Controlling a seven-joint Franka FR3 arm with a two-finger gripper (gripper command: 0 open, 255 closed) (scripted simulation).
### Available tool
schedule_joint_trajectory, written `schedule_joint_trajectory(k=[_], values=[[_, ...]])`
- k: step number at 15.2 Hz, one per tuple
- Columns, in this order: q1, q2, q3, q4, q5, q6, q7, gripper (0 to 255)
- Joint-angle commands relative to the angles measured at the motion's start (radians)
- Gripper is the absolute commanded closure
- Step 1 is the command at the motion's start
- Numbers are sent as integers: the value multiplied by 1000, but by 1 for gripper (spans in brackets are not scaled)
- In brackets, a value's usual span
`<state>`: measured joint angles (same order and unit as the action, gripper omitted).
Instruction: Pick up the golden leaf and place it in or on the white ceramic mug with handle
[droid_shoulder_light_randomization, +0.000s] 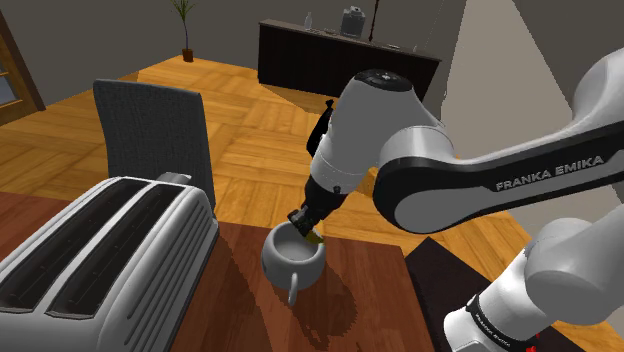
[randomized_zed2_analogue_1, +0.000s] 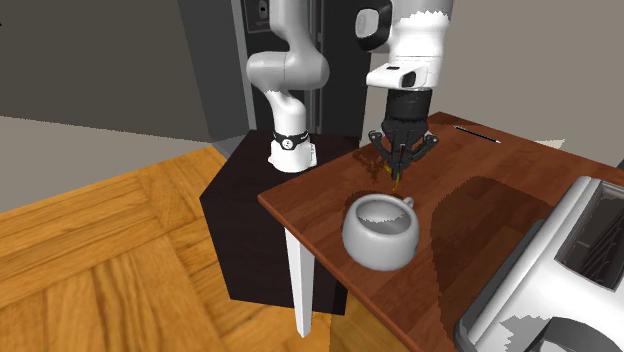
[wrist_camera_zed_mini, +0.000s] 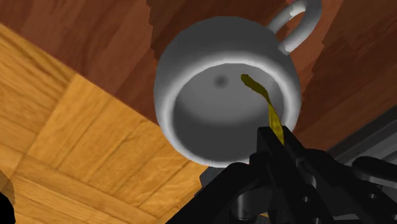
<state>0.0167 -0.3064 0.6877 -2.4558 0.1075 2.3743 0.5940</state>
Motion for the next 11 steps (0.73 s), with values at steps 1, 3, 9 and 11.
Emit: schedule_joint_trajectory(k=[1, 3, 9, 11], values=[[-29, 63, 26, 35, -46, 21, 32, 255], [-35, 82, 35, 22, -62, 50, 46, 255], [-60, 149, 65, -12, -127, 138, 101, 255], [-71, 175, 75, -22, -157, 166, 126, 255]])
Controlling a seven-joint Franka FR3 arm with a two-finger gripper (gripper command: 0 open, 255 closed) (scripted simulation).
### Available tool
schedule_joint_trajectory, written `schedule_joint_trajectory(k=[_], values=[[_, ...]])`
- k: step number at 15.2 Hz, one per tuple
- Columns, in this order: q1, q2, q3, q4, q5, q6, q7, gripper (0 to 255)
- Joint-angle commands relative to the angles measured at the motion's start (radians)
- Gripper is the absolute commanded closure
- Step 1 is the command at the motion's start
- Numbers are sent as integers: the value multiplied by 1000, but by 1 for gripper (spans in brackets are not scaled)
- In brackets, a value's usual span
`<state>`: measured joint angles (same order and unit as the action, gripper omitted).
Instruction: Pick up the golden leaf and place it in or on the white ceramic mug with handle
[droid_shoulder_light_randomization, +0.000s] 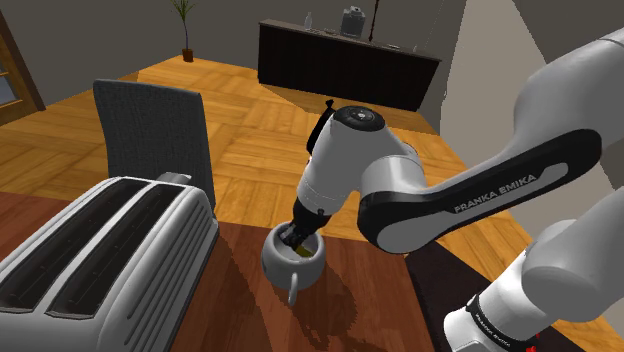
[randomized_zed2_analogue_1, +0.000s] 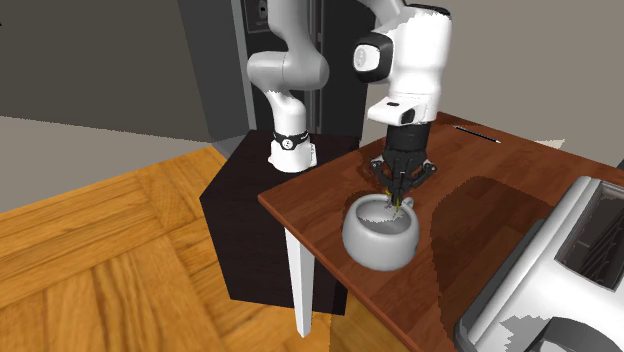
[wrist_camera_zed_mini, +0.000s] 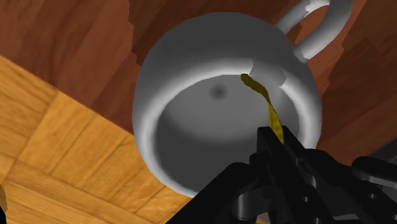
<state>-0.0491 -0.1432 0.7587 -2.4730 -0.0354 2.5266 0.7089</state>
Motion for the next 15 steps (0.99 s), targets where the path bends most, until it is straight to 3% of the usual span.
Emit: schedule_joint_trajectory(k=[1, 3, 10, 11, 15], values=[[-10, 25, 9, -9, -31, 28, 24, 255], [-19, 47, 16, -15, -60, 50, 47, 255], [-18, 47, 16, -15, -61, 50, 48, 255], [-18, 48, 16, -15, -61, 50, 48, 0], [-18, 48, 16, -14, -62, 49, 48, 0]])
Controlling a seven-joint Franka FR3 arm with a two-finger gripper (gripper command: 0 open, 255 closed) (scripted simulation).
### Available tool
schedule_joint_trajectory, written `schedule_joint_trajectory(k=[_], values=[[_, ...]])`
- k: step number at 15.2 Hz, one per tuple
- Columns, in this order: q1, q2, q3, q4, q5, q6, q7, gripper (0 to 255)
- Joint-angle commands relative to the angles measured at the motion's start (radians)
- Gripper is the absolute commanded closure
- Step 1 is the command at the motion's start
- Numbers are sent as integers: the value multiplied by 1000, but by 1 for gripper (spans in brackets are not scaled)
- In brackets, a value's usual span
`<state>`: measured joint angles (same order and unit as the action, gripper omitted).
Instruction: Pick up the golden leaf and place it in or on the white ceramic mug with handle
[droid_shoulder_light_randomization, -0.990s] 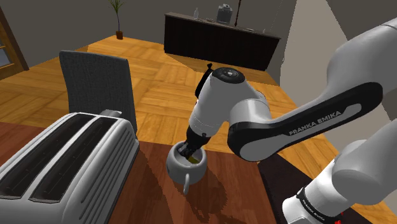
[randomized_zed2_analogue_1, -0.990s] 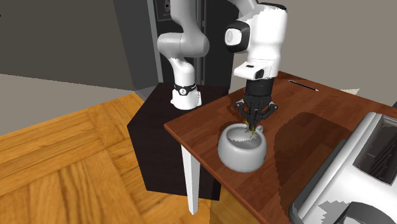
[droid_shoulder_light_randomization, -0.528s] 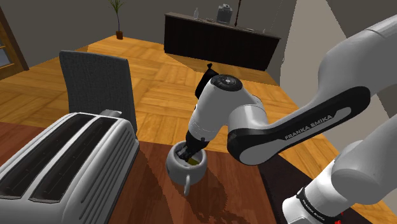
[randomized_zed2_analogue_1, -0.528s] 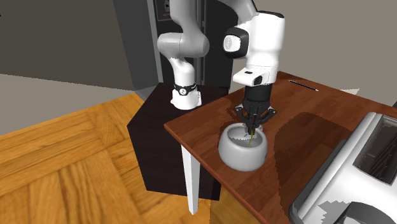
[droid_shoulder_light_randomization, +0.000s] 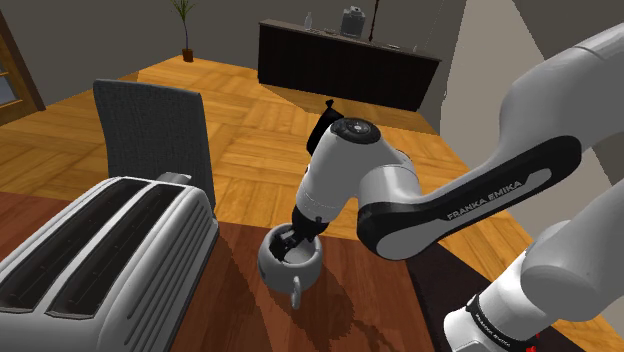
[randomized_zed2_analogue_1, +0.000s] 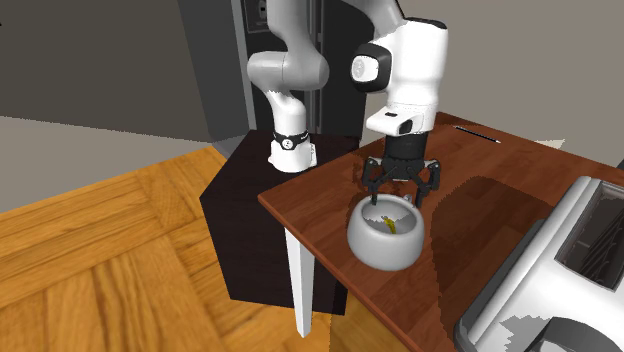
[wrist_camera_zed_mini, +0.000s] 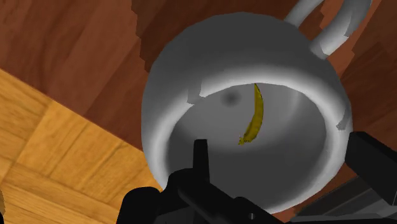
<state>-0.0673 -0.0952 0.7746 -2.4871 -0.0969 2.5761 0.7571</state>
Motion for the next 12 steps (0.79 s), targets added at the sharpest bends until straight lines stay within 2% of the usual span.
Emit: schedule_joint_trajectory(k=[1, 3, 5, 12], values=[[0, -1, 0, -1, 1, 0, -1, 0], [28, -83, -19, 8, 101, -68, -72, 0], [56, -147, -44, 21, 161, -134, -116, 0], [59, -146, -47, 21, 159, -134, -115, 0]])
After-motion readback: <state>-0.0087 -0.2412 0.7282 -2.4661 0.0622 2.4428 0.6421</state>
